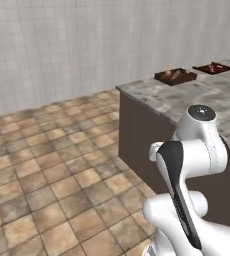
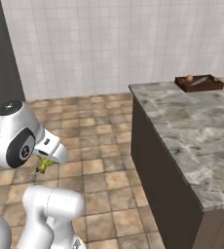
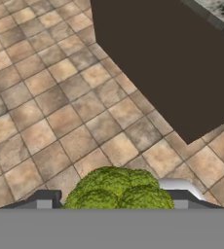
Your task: Gather the broccoli and onion from the fridge and place them on a tray on the dining counter. Then gather the chicken drumsticks from the fridge and place them on the other tray.
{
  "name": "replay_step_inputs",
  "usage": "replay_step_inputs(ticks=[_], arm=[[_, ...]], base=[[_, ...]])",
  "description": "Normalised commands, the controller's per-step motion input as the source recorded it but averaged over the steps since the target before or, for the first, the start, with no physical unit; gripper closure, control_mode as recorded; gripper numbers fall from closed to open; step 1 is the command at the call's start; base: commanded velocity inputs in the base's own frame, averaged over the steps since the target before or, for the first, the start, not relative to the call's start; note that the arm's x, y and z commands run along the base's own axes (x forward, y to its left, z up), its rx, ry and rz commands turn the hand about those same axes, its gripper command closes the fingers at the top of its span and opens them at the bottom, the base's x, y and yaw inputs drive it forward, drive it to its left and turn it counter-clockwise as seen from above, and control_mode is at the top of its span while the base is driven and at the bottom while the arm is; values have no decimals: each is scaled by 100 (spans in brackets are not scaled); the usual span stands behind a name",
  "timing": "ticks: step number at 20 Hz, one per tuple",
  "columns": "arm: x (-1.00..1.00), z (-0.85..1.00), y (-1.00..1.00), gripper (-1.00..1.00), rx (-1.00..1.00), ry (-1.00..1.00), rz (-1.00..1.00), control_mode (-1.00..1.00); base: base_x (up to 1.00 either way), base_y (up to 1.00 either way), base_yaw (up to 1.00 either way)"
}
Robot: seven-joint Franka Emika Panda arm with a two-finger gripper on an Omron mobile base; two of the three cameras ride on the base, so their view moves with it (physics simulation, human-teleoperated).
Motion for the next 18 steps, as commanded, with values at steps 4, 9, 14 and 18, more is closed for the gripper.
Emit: replay_step_inputs(ticks=[4, 9, 14, 18], arm=[[0, 0, 0, 100, 0, 0, 0, 100], [0, 0, 0, 100, 0, 0, 0, 100], [0, 0, 0, 100, 0, 0, 0, 100], [0, 0, 0, 100, 0, 0, 0, 100]], base=[[100, 81, -23], [100, 97, -31], [100, 100, -36], [100, 100, -38]])
